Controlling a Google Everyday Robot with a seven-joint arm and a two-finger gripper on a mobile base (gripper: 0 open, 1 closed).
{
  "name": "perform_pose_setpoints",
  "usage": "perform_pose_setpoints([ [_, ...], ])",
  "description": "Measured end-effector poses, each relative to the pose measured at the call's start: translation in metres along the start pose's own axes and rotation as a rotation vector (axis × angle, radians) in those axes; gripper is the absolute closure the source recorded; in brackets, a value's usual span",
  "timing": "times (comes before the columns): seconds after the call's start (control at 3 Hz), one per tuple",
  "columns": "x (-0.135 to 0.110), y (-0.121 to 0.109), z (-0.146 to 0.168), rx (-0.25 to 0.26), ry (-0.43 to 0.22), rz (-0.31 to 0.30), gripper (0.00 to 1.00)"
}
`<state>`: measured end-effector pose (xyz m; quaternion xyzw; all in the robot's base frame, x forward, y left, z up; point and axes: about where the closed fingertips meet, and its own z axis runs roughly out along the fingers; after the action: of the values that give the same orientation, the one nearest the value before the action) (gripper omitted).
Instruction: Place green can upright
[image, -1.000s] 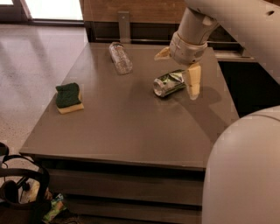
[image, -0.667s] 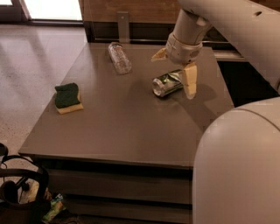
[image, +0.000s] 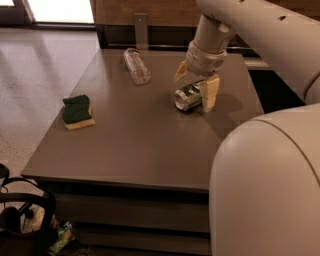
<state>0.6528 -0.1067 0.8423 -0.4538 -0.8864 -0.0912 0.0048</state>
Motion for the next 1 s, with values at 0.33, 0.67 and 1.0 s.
perform_pose_setpoints([
  [0.33,0.0001,0.0015,0.0030,0.000,0.000,-0.037,0.54],
  [0.67,0.0002,0.0025,0.0051,-0.001,0.001,-0.058,0.78],
  [1.0,0.0003,0.0035,0.0072,0.000,0.001,-0.077,0.98],
])
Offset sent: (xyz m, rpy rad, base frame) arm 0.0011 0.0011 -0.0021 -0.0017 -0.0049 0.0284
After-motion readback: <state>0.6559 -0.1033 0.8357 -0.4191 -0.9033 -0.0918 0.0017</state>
